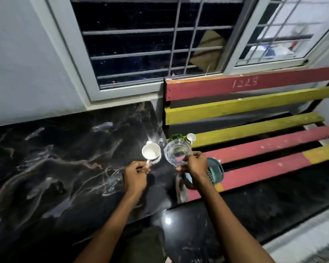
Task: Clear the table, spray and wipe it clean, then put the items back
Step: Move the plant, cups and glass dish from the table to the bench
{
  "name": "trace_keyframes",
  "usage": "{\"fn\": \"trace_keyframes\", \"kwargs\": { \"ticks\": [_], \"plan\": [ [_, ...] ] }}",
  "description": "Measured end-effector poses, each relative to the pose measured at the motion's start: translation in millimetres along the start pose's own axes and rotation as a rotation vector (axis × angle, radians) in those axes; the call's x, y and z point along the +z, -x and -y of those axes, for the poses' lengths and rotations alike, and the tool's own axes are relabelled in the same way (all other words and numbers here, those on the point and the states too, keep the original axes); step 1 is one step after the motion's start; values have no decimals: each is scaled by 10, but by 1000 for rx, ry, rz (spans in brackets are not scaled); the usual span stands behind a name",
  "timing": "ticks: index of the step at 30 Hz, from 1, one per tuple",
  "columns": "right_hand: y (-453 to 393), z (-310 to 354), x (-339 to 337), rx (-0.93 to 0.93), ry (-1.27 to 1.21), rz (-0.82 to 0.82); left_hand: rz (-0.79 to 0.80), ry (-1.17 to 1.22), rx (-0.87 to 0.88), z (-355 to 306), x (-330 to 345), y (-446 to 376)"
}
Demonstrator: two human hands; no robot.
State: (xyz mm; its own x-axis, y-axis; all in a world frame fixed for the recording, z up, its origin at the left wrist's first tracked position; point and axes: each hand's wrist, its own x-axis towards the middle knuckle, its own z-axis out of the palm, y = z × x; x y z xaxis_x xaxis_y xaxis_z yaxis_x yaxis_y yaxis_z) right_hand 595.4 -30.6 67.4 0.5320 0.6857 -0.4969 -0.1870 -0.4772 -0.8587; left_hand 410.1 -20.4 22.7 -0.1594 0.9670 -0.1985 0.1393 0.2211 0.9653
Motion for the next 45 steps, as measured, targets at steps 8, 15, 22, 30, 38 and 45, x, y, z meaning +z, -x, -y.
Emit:
{"fn": "trace_keyframes", "kwargs": {
  "ticks": [8,15,22,30,38,45],
  "plan": [
    [-850,76,-802,59,-2,-145,100,-16,-50,17,1139,-230],
    [-1742,142,-1427,176,-38,-272,178,-123,-2,83,2311,-600],
    [-3016,92,-1851,253,0,-318,127,-231,-51,302,3523,-1161],
    [-4707,-227,-2000,340,91,-211,-18,-294,-291,774,4678,-1672],
    [-5556,-463,-1883,325,246,-112,-256,-210,-619,1248,5306,-1932],
    [-6007,-680,-1775,346,312,-51,-396,-9,-700,1470,5518,-2260]
  ]
}}
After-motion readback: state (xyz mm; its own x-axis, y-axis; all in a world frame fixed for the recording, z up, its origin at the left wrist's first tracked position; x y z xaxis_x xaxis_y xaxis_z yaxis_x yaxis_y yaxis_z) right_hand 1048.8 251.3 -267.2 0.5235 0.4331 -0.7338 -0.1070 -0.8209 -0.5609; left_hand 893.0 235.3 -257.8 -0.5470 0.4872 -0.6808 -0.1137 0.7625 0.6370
